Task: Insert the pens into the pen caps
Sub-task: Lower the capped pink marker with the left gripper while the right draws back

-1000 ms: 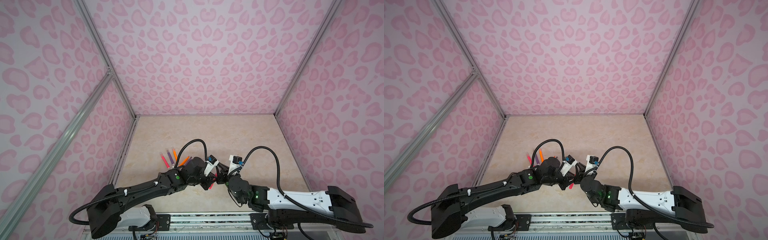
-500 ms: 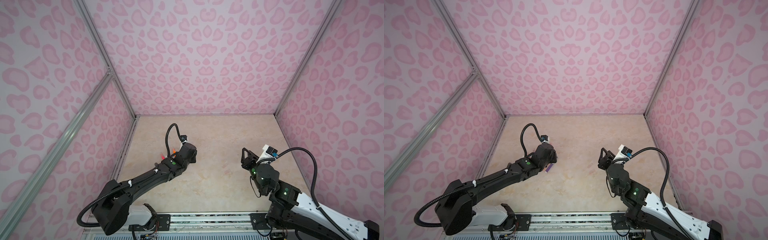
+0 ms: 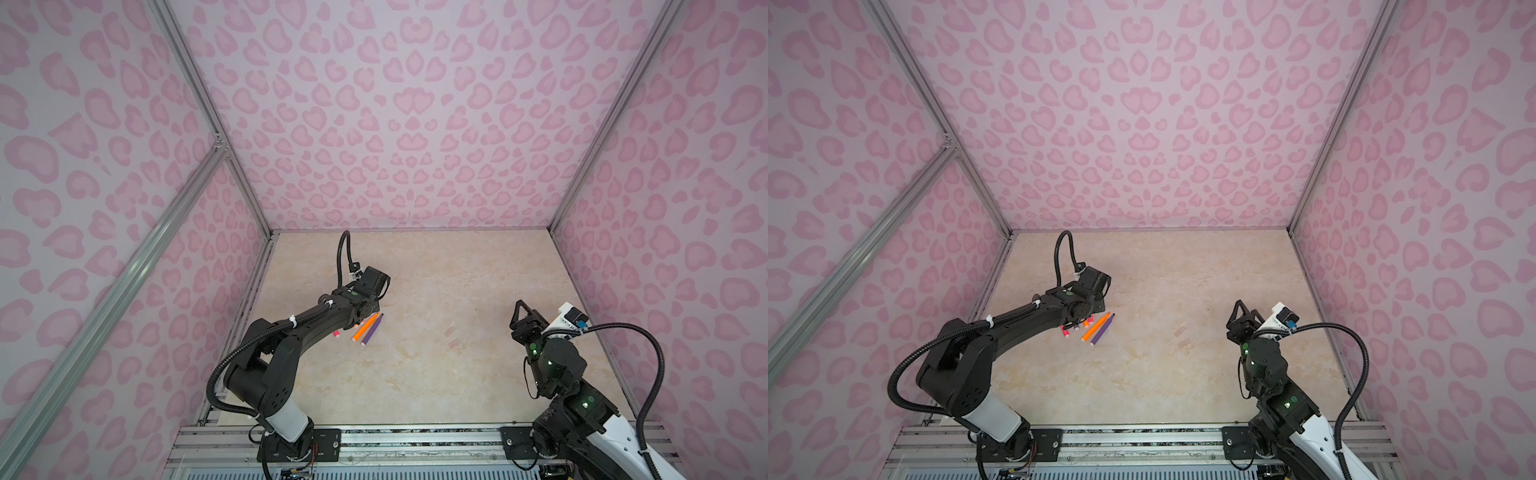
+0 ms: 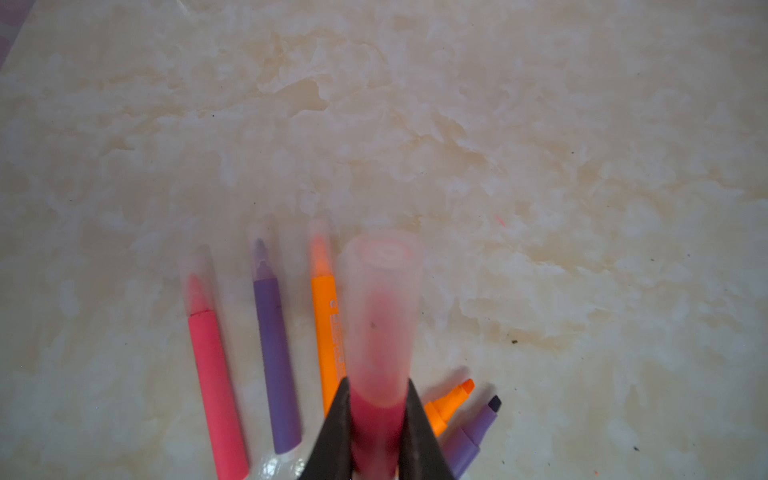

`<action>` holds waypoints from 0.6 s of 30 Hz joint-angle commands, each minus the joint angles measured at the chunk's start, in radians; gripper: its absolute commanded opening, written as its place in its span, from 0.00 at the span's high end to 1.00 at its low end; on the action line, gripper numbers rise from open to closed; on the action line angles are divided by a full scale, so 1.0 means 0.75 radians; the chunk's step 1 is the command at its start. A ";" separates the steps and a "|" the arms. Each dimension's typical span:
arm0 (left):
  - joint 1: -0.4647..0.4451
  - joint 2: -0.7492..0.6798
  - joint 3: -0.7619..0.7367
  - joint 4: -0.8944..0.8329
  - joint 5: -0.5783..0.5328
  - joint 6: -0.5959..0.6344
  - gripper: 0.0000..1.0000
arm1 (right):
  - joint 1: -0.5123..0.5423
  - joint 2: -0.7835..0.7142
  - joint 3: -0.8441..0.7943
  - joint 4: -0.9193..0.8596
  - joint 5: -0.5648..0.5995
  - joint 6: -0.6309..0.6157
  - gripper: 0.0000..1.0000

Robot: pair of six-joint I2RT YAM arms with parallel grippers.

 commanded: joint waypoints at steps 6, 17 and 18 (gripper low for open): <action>0.031 0.146 0.111 -0.081 0.046 0.062 0.97 | -0.034 0.257 0.132 -0.032 -0.294 0.006 0.44; 0.096 0.290 0.211 -0.155 0.149 0.085 0.97 | -0.034 0.335 0.165 -0.036 -0.388 0.003 0.44; 0.100 0.301 0.218 -0.154 0.173 0.089 0.97 | -0.034 0.332 0.162 -0.038 -0.388 0.001 0.44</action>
